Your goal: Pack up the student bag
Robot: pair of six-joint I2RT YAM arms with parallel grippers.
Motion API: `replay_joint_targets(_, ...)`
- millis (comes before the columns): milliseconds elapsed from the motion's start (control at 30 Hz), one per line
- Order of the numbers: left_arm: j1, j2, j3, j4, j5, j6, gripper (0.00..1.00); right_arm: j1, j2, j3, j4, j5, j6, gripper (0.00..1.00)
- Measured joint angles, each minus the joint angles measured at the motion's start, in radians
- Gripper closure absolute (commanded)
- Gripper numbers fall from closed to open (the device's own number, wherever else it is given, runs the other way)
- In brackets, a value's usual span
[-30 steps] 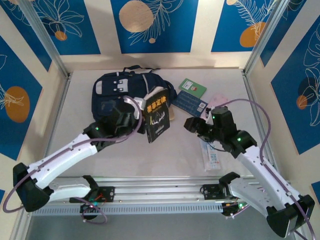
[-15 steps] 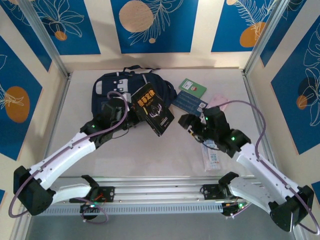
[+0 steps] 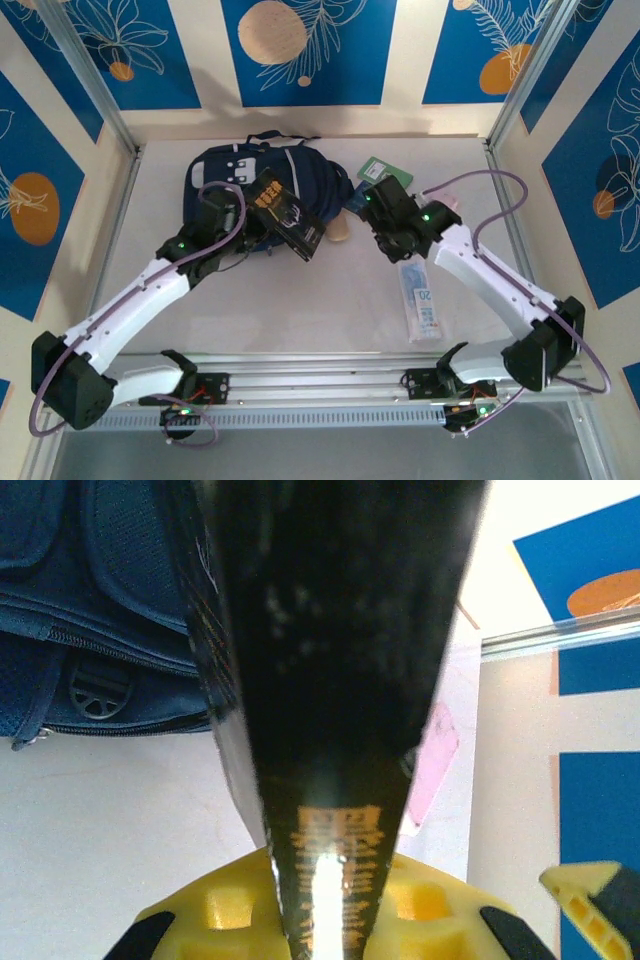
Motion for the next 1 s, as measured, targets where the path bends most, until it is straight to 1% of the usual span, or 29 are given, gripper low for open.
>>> replay_joint_targets(100,0.000,0.026,0.000,0.029,0.032,-0.046,1.00,-0.039,-0.158,-0.171,0.150,-0.106,-0.132,0.13)
replay_joint_targets(167,0.000,0.030,-0.011,0.068,0.049,-0.088,1.00,-0.063,-0.291,-0.299,0.291,-0.206,-0.219,0.06)
replay_joint_targets(233,0.000,0.027,-0.029,0.119,0.055,-0.131,1.00,-0.073,-0.393,-0.398,0.414,-0.312,-0.272,0.00)
replay_joint_targets(300,0.000,0.026,-0.051,0.175,0.058,-0.172,1.00,-0.086,-0.453,-0.473,0.537,-0.425,-0.284,0.00)
replay_joint_targets(367,0.000,0.022,-0.073,0.220,0.058,-0.208,1.00,-0.093,-0.474,-0.538,0.673,-0.540,-0.272,0.00)
replay_joint_targets(467,0.000,0.019,-0.089,0.274,0.058,-0.253,1.00,-0.090,-0.469,-0.640,0.867,-0.639,-0.191,0.00)
replay_joint_targets(567,0.000,0.011,-0.110,0.343,0.058,-0.296,1.00,-0.080,-0.444,-0.735,1.031,-0.672,-0.057,0.00)
replay_joint_targets(667,0.000,0.002,-0.133,0.402,0.057,-0.331,1.00,-0.058,-0.407,-0.765,1.125,-0.661,0.069,0.01)
replay_joint_targets(867,0.000,0.002,-0.143,0.484,0.060,-0.378,1.00,-0.011,-0.293,-0.751,1.320,-0.644,0.231,0.00)
replay_joint_targets(967,0.000,-0.002,-0.153,0.505,0.066,-0.400,1.00,0.009,-0.231,-0.704,1.345,-0.637,0.264,0.00)
replay_joint_targets(1000,0.000,-0.005,-0.158,0.510,0.068,-0.406,1.00,0.014,-0.217,-0.686,1.348,-0.635,0.269,0.01)
